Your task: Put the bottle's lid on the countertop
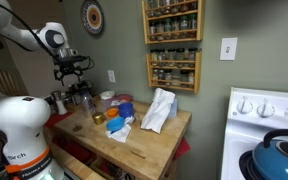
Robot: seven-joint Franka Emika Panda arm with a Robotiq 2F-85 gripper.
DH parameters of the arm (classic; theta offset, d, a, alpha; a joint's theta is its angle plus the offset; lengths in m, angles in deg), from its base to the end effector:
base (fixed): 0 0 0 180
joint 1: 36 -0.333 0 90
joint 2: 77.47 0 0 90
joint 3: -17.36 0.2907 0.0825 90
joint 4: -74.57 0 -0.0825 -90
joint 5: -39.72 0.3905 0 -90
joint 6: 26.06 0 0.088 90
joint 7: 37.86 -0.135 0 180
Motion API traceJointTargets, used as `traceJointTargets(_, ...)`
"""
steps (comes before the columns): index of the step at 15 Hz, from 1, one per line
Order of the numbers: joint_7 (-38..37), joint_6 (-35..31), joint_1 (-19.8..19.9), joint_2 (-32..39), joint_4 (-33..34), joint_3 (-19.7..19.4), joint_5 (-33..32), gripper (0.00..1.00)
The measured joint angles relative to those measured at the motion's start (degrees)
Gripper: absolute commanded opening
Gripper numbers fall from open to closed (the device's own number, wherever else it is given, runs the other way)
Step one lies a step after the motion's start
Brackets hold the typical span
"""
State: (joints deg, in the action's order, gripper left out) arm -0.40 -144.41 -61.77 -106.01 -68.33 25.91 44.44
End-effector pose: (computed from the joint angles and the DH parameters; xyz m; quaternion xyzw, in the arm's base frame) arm 0.3454 0.2411 0.4109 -0.8248 -0.5645 -0.0331 0.0001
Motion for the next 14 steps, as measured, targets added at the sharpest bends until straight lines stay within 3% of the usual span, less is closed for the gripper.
traceJointTargets(6,11.0,-15.4,-3.6,4.1,-2.8,2.2,-0.7,1.00)
traceJointTargets(10,15.9,-23.2,-2.7,8.1,-4.0,2.2,-4.2,1.00)
traceJointTargets(14,18.0,-27.0,0.0,11.3,-4.4,2.1,-8.7,1.00)
